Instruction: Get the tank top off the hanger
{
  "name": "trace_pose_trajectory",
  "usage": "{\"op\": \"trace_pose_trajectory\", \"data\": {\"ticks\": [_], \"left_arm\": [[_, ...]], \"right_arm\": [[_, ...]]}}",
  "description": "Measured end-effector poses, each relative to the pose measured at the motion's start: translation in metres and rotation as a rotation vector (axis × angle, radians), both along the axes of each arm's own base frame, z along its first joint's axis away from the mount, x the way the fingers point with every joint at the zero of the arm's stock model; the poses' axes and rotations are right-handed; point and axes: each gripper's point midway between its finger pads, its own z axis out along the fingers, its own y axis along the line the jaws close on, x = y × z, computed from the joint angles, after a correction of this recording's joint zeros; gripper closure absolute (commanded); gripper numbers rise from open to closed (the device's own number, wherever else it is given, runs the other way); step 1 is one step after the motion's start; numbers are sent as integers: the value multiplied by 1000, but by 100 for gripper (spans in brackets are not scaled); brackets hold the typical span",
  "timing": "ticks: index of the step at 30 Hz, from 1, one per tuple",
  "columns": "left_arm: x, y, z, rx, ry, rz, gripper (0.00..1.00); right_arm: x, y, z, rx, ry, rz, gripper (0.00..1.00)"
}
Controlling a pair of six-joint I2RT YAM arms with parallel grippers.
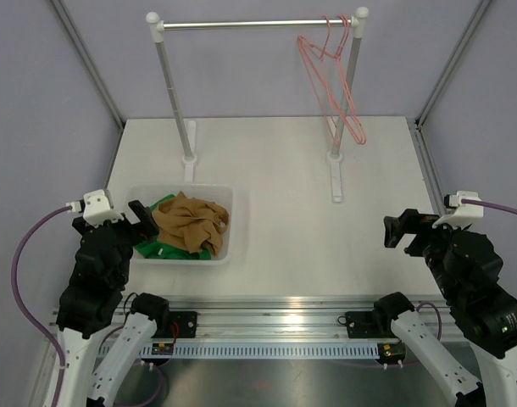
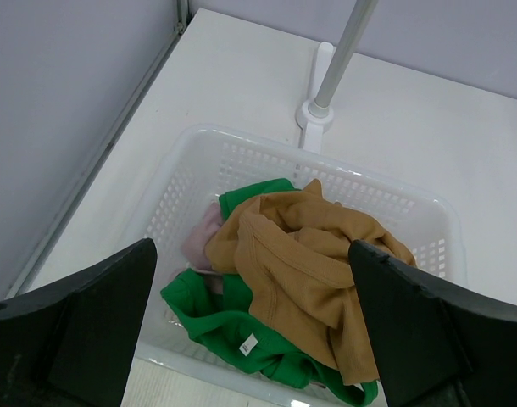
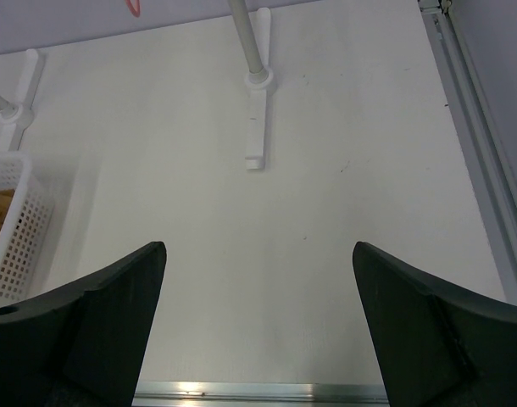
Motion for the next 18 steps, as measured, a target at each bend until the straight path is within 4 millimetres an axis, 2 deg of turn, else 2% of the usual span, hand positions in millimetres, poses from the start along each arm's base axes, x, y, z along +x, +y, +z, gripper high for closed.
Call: {"op": "trace_pose_trajectory", "data": {"ticks": [7, 14, 18], "left_arm": [[2, -6, 1, -15, -8, -31, 1], [5, -8, -16, 12, 27, -53, 1], [5, -10, -15, 10, 22, -66, 1]], "right_arm": [[4, 2, 5, -6, -12, 4, 0], [12, 4, 13, -35, 0, 11, 1], [13, 4, 19, -35, -7, 11, 1]]}}
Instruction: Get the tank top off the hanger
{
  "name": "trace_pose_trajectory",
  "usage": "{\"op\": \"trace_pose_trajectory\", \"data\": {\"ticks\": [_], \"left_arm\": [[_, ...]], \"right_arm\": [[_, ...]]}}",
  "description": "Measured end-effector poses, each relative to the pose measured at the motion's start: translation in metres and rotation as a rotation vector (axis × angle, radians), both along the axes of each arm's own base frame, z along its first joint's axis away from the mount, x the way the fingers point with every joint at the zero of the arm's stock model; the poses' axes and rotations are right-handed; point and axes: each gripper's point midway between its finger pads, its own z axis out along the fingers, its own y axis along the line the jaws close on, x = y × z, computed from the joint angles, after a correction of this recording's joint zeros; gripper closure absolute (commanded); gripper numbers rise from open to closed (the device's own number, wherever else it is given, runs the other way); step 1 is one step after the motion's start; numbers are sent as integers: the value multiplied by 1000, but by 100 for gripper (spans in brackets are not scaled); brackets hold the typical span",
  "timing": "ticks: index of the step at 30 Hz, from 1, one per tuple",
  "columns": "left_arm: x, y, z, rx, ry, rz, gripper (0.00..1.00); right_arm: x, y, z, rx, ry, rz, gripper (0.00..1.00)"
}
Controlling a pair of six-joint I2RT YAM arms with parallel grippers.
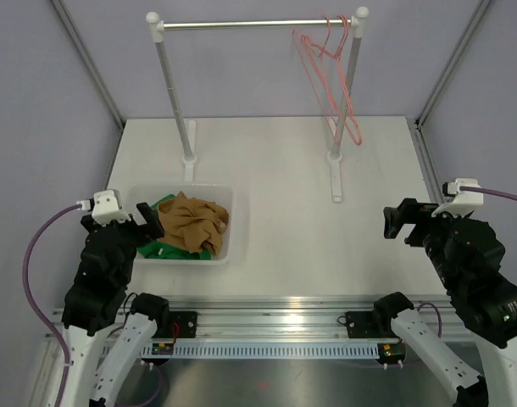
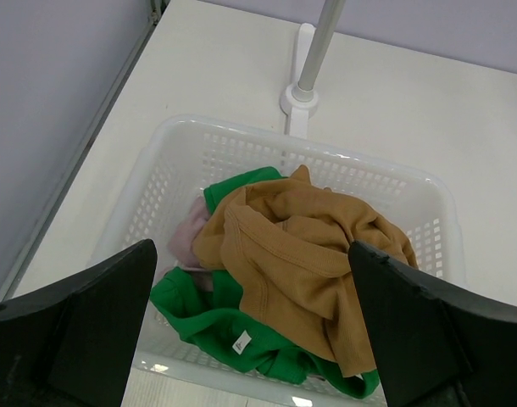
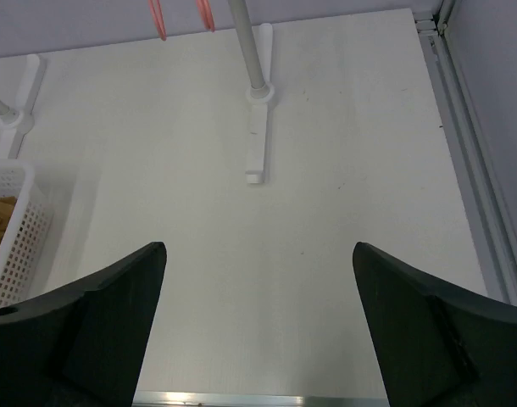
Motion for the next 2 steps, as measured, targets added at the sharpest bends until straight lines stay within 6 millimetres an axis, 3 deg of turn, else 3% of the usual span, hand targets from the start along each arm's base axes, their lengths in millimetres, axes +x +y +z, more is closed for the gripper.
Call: {"op": "trace_pose_trajectory", "data": {"ticks": [2], "left_arm": [[0, -1, 0, 2, 0, -4, 1]], "right_arm": [[0, 0, 0, 1, 0, 0, 0]]}}
